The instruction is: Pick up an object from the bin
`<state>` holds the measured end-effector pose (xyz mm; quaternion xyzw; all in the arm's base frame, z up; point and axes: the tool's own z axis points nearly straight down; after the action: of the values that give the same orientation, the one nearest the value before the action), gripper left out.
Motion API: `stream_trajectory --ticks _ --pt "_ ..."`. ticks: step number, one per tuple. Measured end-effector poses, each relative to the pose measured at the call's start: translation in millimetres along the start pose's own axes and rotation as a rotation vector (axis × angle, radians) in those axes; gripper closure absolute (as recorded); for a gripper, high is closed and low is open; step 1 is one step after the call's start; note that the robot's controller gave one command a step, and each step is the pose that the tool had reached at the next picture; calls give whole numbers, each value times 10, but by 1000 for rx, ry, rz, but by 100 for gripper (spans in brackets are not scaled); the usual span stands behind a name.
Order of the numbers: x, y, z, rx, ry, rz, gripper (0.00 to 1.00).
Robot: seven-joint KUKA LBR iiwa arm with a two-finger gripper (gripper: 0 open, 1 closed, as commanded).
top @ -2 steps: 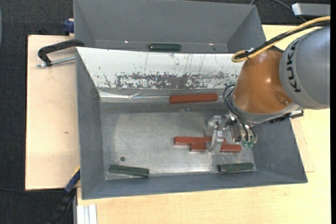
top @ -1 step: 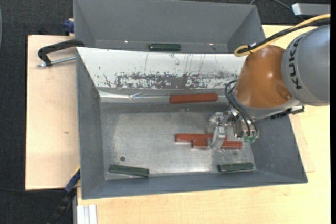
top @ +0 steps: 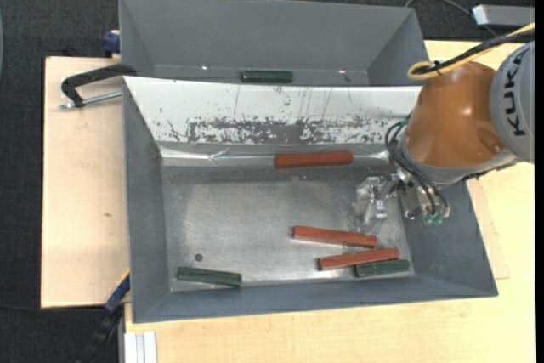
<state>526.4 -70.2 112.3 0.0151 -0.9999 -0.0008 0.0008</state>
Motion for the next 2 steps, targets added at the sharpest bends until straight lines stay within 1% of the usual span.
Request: stream_trajectory --ticks 1,2 --pt "-111 208 -1517 1 -9 94 0" --pt "-123 224 -1526 1 -9 94 0"
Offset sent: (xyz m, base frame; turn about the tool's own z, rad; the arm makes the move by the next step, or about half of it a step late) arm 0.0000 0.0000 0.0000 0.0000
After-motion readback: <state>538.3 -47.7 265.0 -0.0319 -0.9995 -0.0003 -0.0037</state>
